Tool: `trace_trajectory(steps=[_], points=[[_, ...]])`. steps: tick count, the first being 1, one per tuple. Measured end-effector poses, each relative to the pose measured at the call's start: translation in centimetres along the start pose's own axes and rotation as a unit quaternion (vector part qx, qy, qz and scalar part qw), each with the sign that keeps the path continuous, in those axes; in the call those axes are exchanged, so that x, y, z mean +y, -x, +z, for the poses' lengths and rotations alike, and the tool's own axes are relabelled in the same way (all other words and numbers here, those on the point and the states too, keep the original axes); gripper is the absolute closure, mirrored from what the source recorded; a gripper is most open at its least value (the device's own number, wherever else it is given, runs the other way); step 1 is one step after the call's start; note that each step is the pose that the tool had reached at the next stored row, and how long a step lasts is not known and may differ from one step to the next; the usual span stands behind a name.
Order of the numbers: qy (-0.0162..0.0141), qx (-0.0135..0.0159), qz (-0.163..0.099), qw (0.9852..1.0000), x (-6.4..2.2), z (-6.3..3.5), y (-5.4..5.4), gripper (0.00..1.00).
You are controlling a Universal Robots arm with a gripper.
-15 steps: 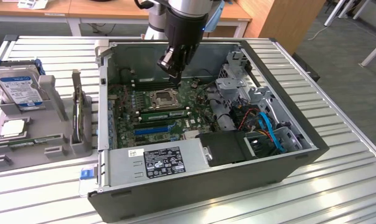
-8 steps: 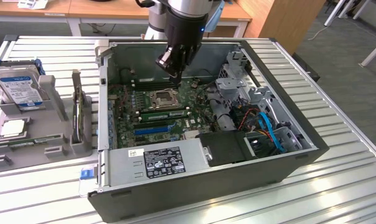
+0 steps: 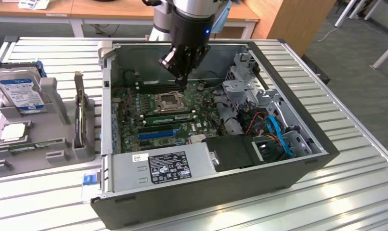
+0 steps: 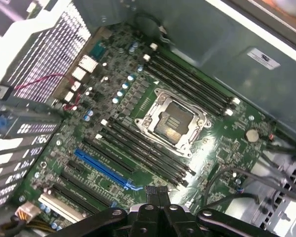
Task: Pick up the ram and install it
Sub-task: 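Press down the ram until it locks into place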
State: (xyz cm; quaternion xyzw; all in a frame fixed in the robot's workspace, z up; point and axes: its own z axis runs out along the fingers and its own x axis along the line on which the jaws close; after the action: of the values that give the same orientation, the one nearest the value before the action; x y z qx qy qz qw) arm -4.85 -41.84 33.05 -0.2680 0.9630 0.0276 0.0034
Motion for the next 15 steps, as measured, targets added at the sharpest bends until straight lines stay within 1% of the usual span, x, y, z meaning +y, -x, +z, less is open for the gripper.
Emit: trace_trajectory(steps=[4, 8, 12, 15], points=[[-0.0006, -0.0015, 0.03, 0.9995, 0.0, 0.03, -0.01, 0.9], [-0.0013, -0.0031, 0.061, 0.9981, 0.0, 0.08, -0.01, 0.9], [-0.002, -0.0048, 0.094, 0.9956, 0.0, 0.12, -0.02, 0.9], [-0.0025, -0.006, 0.117, 0.9931, 0.0, 0.15, -0.02, 0.9]])
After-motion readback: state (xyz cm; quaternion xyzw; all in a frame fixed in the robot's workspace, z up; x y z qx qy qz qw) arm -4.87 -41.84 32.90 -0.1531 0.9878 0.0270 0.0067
